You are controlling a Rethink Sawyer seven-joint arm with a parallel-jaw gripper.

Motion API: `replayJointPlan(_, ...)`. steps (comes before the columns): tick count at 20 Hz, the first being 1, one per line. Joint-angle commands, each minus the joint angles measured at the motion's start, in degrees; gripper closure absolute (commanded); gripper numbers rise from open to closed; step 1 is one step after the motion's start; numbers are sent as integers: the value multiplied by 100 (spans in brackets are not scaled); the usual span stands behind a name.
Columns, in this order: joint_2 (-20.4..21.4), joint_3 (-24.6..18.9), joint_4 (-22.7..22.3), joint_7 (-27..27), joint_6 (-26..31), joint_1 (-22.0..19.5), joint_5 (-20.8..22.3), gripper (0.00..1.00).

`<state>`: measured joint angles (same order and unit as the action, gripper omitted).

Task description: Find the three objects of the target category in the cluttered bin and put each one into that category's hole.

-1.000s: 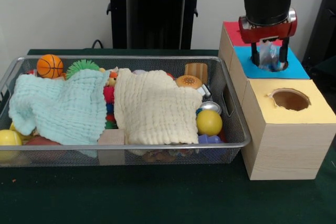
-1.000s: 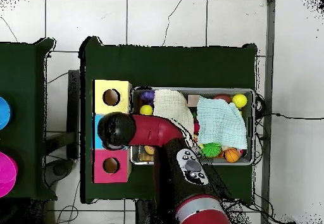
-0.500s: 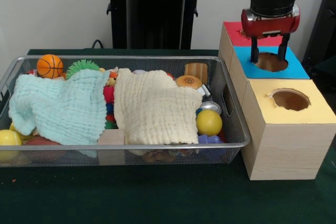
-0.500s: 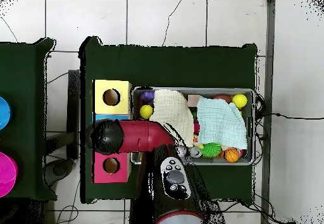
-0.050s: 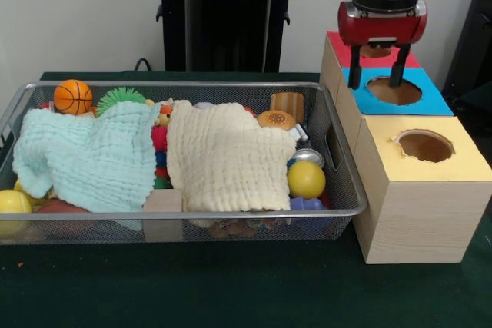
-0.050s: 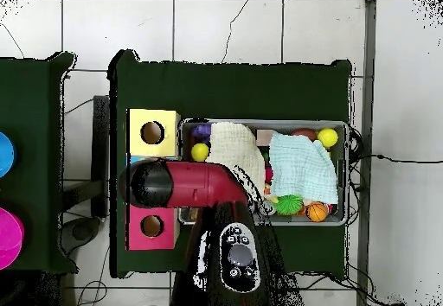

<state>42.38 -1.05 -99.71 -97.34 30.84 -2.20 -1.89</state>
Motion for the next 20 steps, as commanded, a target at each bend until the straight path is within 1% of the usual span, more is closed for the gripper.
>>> replayJointPlan(1,-32,1138,979,-1064,-177,414,770,0)
replayJointPlan(2,-84,1229,1058,-1085,-236,460,814,0)
replayJointPlan(3,-138,1415,1149,-1149,-385,556,921,0)
replayJointPlan(5,-237,1592,1163,-1236,-680,629,1020,0)
replayJointPlan(8,-356,1686,1067,-1284,-1080,626,1049,0)
replayJointPlan(10,-454,1710,960,-1287,-1322,592,1003,0)
replayJointPlan(12,-596,1598,885,-1220,-1533,455,918,0)
replayJointPlan(13,-713,1519,833,-1215,-1740,385,874,0)
replayJointPlan(15,-917,1486,812,-1234,-1936,333,767,0)
replayJointPlan(18,-1209,1604,837,-1308,-2132,413,643,0)
replayJointPlan(20,-1387,1771,866,-1369,-2255,530,563,0)
